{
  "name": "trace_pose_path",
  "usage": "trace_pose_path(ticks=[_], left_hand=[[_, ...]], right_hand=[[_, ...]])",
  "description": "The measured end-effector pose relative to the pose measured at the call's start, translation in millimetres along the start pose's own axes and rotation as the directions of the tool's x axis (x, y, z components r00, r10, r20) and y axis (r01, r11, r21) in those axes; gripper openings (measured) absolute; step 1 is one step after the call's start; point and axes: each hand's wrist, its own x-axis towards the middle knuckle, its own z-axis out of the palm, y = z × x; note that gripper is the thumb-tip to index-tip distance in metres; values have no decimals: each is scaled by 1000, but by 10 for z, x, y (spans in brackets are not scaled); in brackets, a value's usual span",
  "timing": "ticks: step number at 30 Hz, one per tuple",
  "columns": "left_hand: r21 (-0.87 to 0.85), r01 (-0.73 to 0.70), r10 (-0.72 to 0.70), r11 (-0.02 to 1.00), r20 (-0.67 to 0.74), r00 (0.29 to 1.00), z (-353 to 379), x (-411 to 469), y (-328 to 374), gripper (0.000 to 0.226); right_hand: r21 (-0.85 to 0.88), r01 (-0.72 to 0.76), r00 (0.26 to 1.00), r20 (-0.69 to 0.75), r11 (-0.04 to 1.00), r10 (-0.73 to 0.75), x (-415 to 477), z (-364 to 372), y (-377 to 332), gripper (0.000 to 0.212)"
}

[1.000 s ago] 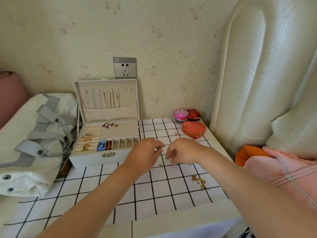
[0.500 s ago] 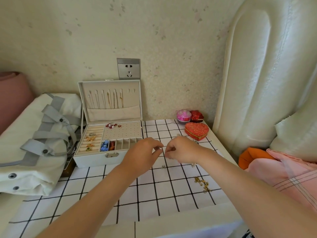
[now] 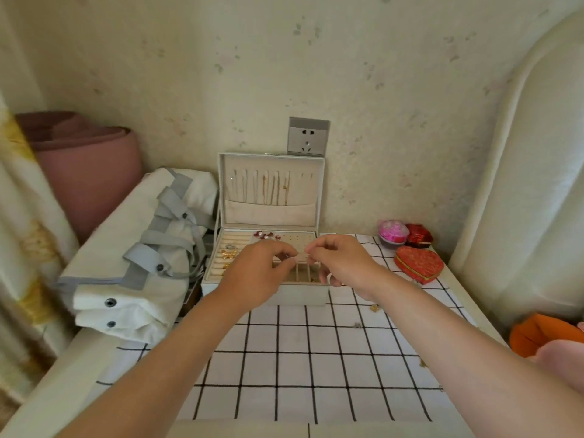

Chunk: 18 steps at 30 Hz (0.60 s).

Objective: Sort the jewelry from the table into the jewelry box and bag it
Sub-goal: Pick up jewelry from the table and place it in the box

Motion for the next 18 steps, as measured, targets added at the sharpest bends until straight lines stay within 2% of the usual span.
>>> trace_pose_path(ticks=[3, 9, 12, 16, 18], left_hand=[[-16, 38, -38, 999, -21, 999, -173, 15, -177, 18], [-59, 68, -71, 996, -55, 996, -441, 85, -501, 16], [-118, 62, -71, 991, -77, 995, -521, 113, -617, 12], [-177, 58, -72, 983, -77, 994, -568, 153, -675, 17], [-214, 73, -92, 974, -82, 992, -588, 158, -692, 11]], right_hand=[[49, 1, 1000, -17, 999, 0, 116, 176, -50, 14], [7, 34, 999, 20, 999, -34, 378, 485, -129, 14], [-96, 61, 998, 32, 993, -59, 548, 621, -156, 14], [-250, 67, 997, 47, 966, -57, 731, 716, -205, 12], [-302, 79, 997, 26, 950, -74, 786, 724, -218, 10]])
